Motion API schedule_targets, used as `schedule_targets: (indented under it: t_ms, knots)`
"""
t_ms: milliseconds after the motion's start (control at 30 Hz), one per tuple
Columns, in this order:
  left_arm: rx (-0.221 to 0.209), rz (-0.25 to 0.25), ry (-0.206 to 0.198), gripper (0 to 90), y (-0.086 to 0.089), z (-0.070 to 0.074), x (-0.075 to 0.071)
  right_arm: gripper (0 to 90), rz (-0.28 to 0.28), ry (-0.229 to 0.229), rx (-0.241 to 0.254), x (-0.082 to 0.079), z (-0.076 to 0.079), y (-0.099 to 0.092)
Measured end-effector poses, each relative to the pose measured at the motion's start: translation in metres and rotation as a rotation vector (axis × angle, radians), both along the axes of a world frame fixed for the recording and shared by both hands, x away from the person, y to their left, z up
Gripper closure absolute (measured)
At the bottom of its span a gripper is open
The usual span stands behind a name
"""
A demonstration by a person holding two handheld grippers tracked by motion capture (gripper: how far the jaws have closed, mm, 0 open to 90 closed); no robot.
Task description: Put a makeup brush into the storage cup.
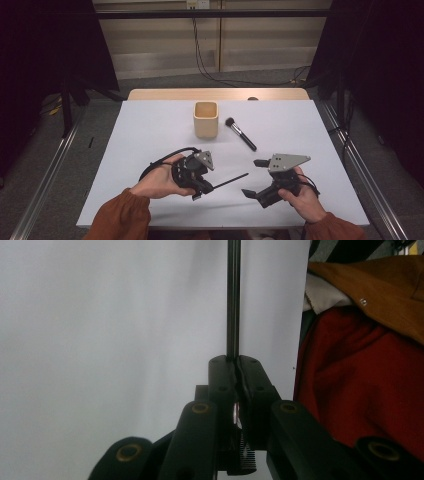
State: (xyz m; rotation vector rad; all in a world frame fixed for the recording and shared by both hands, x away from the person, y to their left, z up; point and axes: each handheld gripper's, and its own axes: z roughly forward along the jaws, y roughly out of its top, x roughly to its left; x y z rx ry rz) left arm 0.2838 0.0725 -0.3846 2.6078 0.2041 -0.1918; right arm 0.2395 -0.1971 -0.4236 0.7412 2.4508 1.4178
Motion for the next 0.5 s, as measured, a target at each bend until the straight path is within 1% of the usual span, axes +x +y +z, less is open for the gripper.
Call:
schedule_targets:
  t_ms: [33,167,200,267,300,367,433,467,500]
  knots:
    - [0.003,-0.007,-0.003,85.7,0.000,0.001,0.000,0.9,0.010,0.010,-0.008,0.001,0.001,0.001]
    - [0.020,-0.007,-0.021,85.6,0.002,0.005,-0.001,1.0,0.040,0.047,-0.040,0.007,0.006,0.007]
    - [0.025,-0.011,-0.021,85.6,0.002,0.006,-0.002,1.2,0.057,0.062,-0.060,0.009,0.007,0.009]
    - [0.042,-0.022,-0.022,85.6,0.002,0.007,-0.002,1.4,0.080,0.079,-0.078,0.013,0.007,0.012]
    - [0.044,-0.022,-0.025,85.7,0.002,0.007,-0.002,1.5,0.093,0.093,-0.091,0.015,0.008,0.014]
    - [0.048,-0.029,-0.017,85.7,0.001,0.007,-0.001,1.9,0.115,0.118,-0.114,0.018,0.008,0.017]
    - [0.062,-0.036,-0.020,85.7,0.000,0.004,-0.002,3.2,0.152,0.159,-0.129,0.022,0.007,0.019]
    - [0.064,-0.037,-0.018,85.6,-0.001,0.003,-0.003,3.6,0.159,0.174,-0.142,0.023,0.007,0.020]
    - [0.070,-0.042,-0.009,85.7,-0.001,0.001,-0.003,4.1,0.163,0.176,-0.159,0.025,0.007,0.022]
